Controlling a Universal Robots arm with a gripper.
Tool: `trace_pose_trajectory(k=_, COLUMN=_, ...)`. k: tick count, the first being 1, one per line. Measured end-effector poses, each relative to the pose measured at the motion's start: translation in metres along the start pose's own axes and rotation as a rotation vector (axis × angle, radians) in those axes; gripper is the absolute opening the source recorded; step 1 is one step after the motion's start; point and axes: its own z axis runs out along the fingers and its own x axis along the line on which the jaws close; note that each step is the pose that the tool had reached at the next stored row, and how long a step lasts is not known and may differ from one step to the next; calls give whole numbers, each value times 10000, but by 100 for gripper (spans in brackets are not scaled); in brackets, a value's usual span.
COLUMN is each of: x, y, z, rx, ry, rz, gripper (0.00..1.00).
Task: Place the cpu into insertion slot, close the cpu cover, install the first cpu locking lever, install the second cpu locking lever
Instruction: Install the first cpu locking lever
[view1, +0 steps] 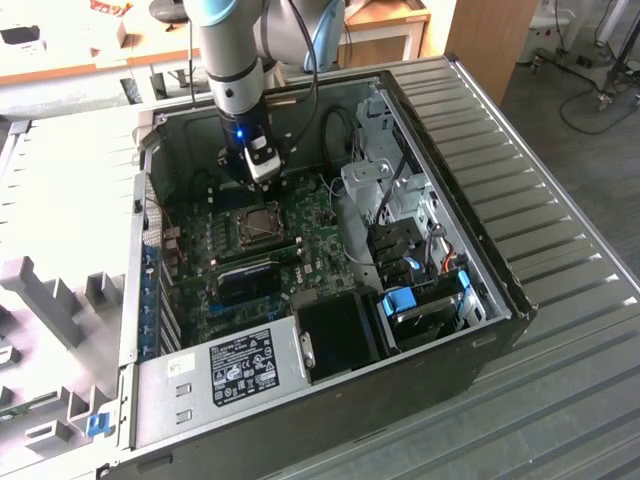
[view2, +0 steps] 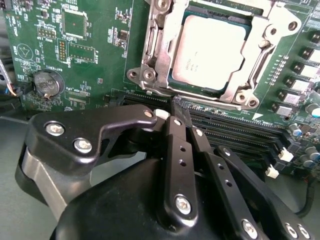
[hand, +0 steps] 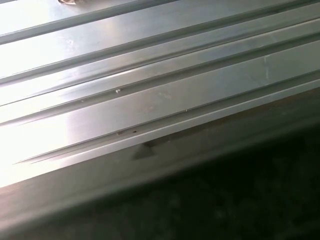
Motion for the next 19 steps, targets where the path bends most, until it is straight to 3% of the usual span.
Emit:
trace_pose_trajectory(k=7, x=-8, y=6, z=-8, rx=-5, ry=1, rz=1, gripper=10)
trace_pose_trajectory(k=13, x=-15, y=13, z=-101, rx=8, ry=13, rz=1, gripper=10)
trace_pose_trajectory(k=19, x=-16, y=13, z=-109, rx=-5, ry=19, rz=3, gripper=10)
